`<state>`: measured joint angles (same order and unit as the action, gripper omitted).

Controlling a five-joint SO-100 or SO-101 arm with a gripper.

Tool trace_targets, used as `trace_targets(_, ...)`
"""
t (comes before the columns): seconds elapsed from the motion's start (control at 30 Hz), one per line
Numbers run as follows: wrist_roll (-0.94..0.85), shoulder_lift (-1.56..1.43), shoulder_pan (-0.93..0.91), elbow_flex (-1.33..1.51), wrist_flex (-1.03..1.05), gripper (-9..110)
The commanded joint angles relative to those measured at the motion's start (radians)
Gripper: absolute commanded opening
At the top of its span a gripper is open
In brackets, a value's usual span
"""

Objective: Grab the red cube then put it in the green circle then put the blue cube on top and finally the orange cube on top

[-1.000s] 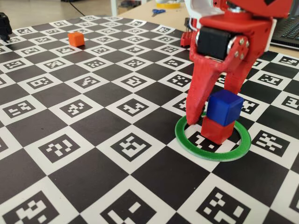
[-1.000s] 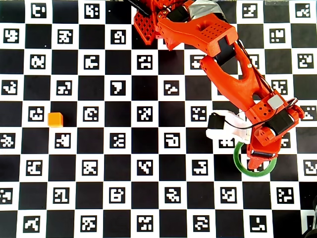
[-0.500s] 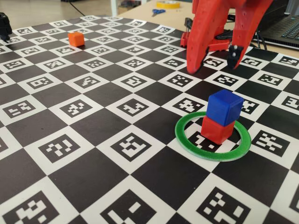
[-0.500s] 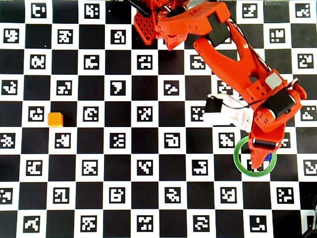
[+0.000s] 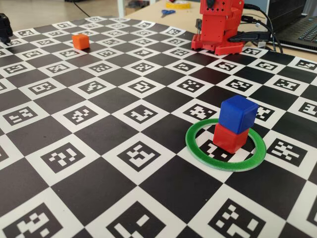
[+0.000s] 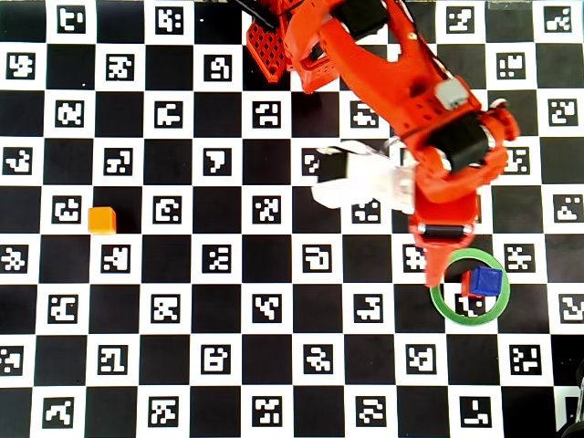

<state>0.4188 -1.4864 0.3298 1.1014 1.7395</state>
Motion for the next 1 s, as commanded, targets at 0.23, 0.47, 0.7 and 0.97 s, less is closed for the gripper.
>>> trace_targets(0.23, -0.357, -0.169, -0.383, 0.08, 0.1, 41)
trace_targets(0.47, -0.704, -0.12, -0.666, 0.176, 0.101, 47)
trace_targets(0.7, -0.825, -0.081, -0.896, 0.069, 0.074, 48)
trace_targets(0.97, -0.928, 0.04, -1.072, -0.117, 0.058, 44)
